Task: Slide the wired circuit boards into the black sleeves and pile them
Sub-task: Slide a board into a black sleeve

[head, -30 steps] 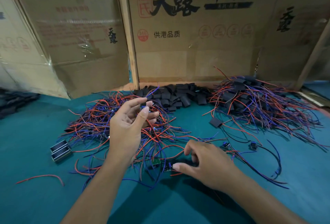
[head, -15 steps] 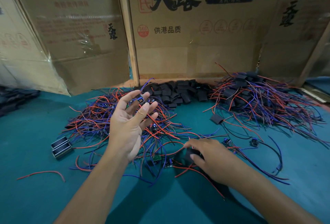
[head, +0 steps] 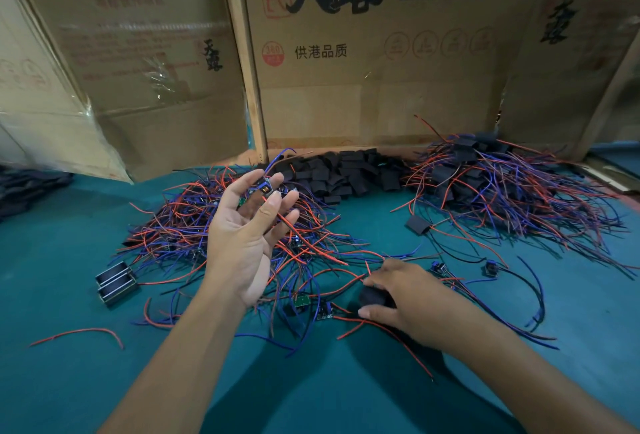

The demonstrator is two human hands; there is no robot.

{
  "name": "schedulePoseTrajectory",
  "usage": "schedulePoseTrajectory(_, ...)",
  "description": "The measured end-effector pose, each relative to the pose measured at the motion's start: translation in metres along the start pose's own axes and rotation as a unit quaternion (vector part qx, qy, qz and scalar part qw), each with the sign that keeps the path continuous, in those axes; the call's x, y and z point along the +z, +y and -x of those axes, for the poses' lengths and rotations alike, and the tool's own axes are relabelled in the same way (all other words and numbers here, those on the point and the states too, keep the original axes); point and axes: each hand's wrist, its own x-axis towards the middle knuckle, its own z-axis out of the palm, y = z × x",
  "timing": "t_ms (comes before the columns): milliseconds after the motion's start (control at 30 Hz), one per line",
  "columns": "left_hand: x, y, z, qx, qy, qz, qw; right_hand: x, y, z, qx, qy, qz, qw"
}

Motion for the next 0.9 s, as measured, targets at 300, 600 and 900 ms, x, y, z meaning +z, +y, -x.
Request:
schedulePoseTrajectory(300,0.0,-0.002,0.0,-0.006,0.002,0.015,1.0,0.0,0.0,0.001,-0.01,0.063,-0.038,0.997)
schedulePoseTrajectory(600,-0.001,0.001,-0.003,0.005,0.022,0.029,0.999,-0.001,-0.008,0.003,-0.104,0.211,-0.14,0.962)
schedulePoseTrajectory(900,0.001,0.0,-0.002,0.012,0.024,0.031,0.999,0.005,-0.018,0.005,-0.127,0.225,-0.118,0.959)
